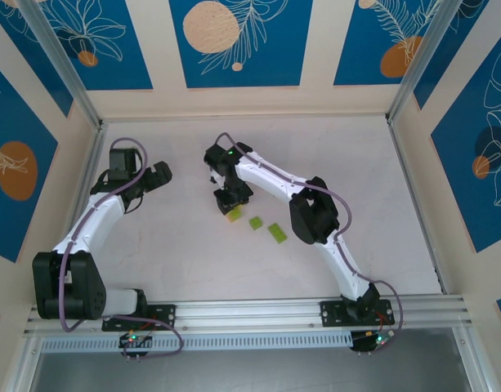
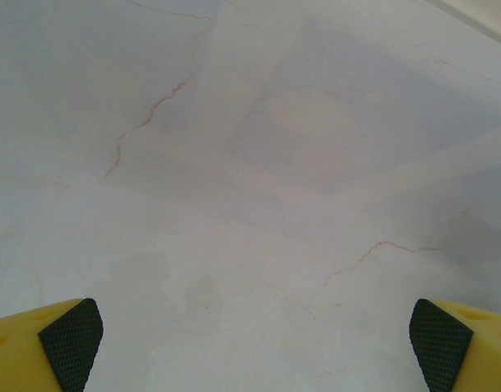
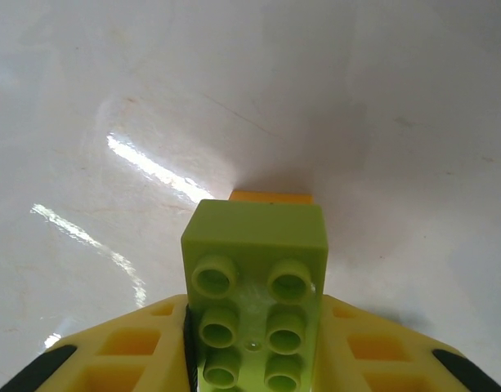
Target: Assemble a carrot with lego
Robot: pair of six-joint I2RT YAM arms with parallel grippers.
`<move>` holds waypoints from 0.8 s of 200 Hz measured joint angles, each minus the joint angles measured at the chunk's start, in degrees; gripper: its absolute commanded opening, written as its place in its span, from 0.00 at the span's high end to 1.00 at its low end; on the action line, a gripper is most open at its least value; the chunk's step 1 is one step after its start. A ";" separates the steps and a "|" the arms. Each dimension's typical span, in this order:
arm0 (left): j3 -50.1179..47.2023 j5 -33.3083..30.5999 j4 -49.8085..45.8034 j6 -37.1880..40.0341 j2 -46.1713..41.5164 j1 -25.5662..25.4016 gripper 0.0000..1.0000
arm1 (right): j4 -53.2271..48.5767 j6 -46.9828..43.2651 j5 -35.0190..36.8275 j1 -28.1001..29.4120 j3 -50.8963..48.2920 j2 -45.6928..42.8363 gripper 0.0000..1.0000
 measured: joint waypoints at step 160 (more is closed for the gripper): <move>0.00 0.63 0.00 0.00 0.00 0.00 0.01 | 0.90 0.90 1.25 0.04 -5.40 -2.23 0.35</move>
